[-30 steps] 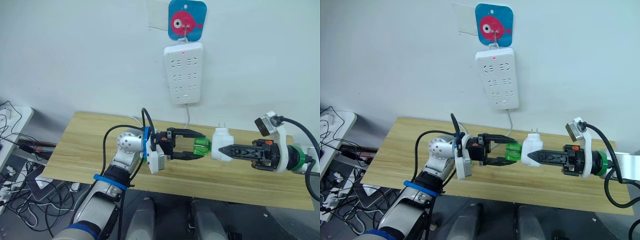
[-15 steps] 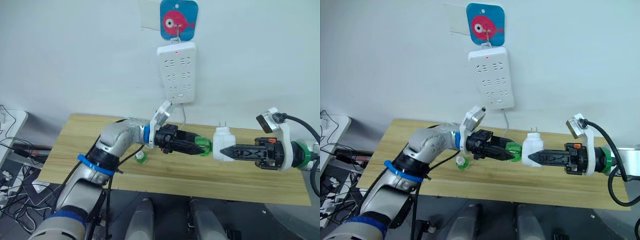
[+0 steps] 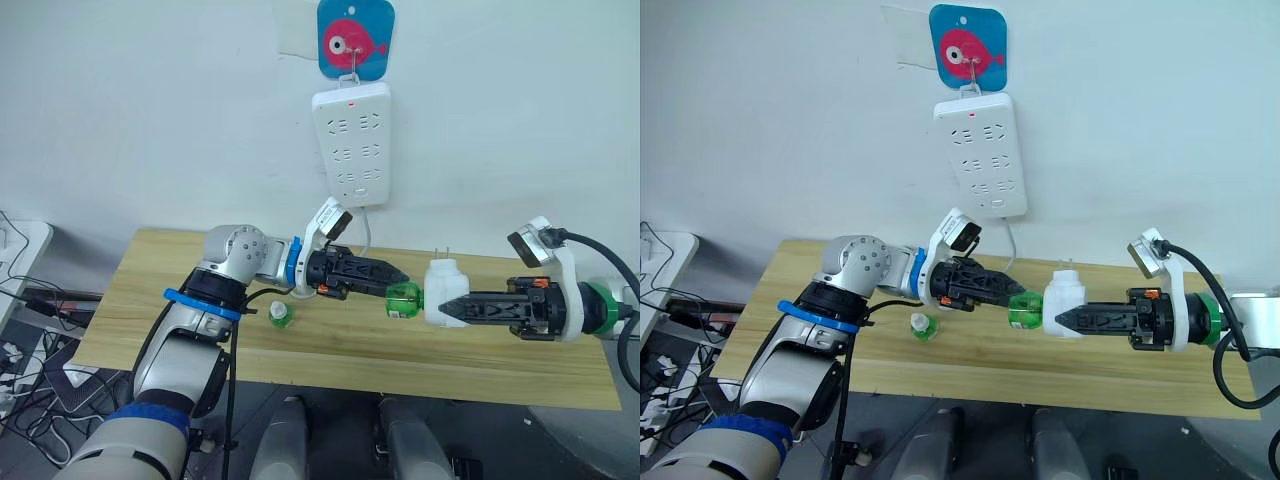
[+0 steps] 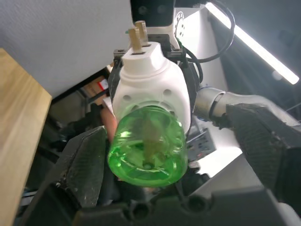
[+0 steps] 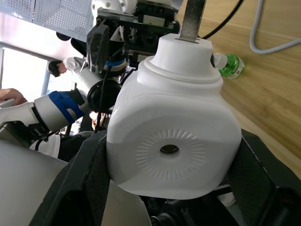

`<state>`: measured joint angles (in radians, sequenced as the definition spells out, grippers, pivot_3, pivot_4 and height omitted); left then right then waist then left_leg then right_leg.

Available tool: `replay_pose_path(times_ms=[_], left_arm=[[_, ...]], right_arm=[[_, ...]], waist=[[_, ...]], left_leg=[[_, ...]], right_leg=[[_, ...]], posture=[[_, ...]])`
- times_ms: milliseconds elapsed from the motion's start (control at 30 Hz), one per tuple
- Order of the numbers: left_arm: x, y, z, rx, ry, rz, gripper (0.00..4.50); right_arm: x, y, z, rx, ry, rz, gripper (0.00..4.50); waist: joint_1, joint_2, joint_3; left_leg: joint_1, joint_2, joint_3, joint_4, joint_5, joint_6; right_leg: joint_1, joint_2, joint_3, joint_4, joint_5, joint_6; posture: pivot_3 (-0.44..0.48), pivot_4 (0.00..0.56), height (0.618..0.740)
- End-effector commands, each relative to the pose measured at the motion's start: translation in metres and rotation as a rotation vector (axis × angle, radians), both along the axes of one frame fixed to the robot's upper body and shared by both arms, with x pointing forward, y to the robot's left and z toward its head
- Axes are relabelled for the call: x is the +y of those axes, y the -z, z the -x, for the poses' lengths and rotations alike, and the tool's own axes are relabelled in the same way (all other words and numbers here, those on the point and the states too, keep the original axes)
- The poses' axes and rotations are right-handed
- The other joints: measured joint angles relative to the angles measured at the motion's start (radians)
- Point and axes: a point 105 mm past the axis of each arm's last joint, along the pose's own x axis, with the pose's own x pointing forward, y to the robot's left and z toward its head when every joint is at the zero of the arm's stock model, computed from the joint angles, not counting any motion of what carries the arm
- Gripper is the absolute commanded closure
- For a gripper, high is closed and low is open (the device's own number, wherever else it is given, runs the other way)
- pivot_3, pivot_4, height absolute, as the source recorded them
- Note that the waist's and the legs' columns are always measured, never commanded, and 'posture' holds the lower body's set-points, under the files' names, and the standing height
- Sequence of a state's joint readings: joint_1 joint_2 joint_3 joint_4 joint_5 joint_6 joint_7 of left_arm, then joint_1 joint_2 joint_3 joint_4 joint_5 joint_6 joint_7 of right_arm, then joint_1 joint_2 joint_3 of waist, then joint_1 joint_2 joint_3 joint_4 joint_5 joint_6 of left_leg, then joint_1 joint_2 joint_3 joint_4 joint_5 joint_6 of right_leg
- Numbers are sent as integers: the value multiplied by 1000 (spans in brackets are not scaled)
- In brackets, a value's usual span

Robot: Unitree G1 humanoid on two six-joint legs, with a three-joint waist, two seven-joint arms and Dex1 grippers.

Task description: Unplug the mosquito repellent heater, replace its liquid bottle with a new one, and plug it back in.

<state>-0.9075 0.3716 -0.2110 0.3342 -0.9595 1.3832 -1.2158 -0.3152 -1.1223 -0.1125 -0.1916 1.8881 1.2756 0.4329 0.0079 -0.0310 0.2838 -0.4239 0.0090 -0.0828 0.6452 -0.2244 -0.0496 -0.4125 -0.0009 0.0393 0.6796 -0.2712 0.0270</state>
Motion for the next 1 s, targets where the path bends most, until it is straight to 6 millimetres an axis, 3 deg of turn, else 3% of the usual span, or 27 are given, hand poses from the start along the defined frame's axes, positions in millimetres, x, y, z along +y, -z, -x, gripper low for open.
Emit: replay_pose_path(times_ms=[33, 100, 200, 333, 500, 700, 833, 1000], left_arm=[[9, -4, -4, -193, -57, -1, 38], [14, -3, -10, -330, -114, -1, 38], [20, -7, -17, -682, -217, 68, 38], [23, -13, 1, -1241, -243, 254, 38], [21, 1, 17, -1729, -204, 403, 38], [7, 8, 12, -1927, -218, 456, 38], [-2, 14, 7, -1951, -215, 446, 38], [-10, 6, 2, -2007, -257, 465, 38]], right_arm=[[-2, -12, 0, -8, 12, -50, 1450], [-4, -12, -1, -2, 28, -64, 1450], [-7, -13, -4, 0, 50, -86, 1450], [-9, -11, -4, 7, 57, -98, 1450], [-7, -10, -6, 8, 60, -108, 1450], [-5, -12, -4, 0, 43, -114, 1450], [0, -14, -2, -13, 18, -119, 1450], [1, -14, -1, -16, 15, -117, 1450]], waist=[[1, 0, 0], [0, 0, 0], [3, 0, 0], [18, 0, 0], [46, 0, 0], [60, 0, 0], [67, 0, 0], [67, 0, 0]], left_leg=[[0, 0, 0, 0, 0, 0], [1, 1, 0, 0, 0, 0], [1, 1, 0, 0, 0, 0], [0, 1, 2, 0, 0, 0], [0, 1, 2, 0, 0, 0], [0, 0, 3, 1, 0, 0], [0, -1, 3, 2, 0, 0], [0, 0, 2, 1, 0, 0]], right_leg=[[0, 0, 0, 0, 0, 0], [0, 0, 0, 0, 1, -1], [0, -2, 0, 0, 1, -2], [0, -4, 2, -1, 2, -3], [0, -4, 2, -2, 2, -4], [0, -1, 2, -2, 2, -3], [0, -1, 2, -1, 3, -3], [0, 0, 1, 0, 3, -3]], posture=[[132, 266, 740], [137, 265, 740], [140, 266, 740], [154, 265, 740], [156, 265, 740], [151, 259, 740], [151, 259, 740], [141, 252, 740]])
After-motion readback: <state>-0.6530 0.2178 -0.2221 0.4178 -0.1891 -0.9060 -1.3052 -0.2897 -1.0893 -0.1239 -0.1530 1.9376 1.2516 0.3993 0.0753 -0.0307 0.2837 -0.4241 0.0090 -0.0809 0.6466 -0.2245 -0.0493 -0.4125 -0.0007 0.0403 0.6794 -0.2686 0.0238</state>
